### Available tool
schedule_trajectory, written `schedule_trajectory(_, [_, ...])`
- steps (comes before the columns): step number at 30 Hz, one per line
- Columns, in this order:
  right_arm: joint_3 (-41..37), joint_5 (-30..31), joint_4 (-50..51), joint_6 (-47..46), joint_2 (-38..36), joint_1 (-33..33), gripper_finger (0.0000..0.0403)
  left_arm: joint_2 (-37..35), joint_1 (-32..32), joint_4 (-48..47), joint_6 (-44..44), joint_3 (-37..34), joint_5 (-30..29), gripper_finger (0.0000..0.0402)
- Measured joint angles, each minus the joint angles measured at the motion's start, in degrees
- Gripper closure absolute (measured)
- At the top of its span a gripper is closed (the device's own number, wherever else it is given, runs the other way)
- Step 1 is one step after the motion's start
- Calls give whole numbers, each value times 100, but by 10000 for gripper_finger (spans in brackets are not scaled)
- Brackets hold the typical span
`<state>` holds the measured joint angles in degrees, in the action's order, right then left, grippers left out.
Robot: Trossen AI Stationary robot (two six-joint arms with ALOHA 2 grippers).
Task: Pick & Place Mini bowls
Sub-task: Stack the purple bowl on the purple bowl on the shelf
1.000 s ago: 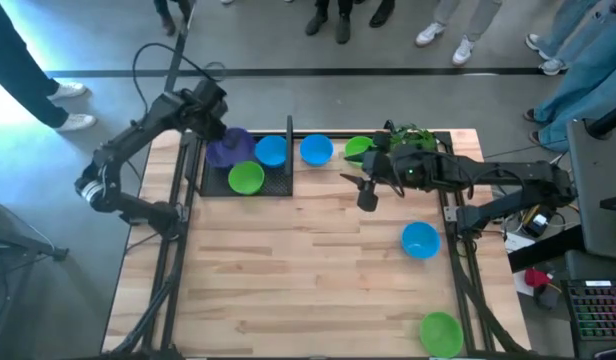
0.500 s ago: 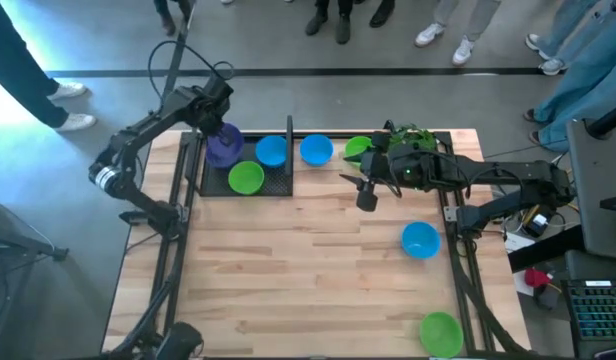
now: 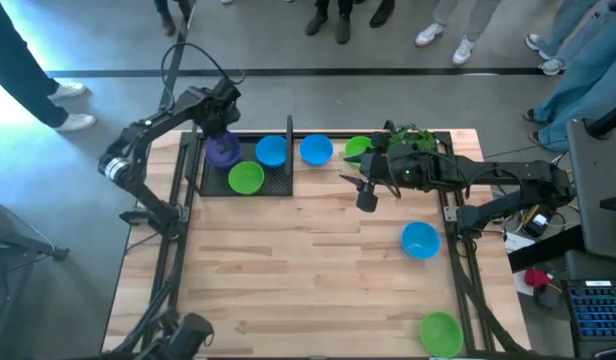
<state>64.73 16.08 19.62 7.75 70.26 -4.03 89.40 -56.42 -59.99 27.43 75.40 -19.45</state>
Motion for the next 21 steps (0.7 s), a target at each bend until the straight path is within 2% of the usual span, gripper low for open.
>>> schedule_trajectory(9, [-2, 2, 48, -2, 0, 0, 204, 98, -15, 160, 993, 0, 185, 401])
schedule_trajectory(21, [-4, 6, 157, -24, 0, 0, 204, 123, -22, 515, 1079, -189, 166, 401])
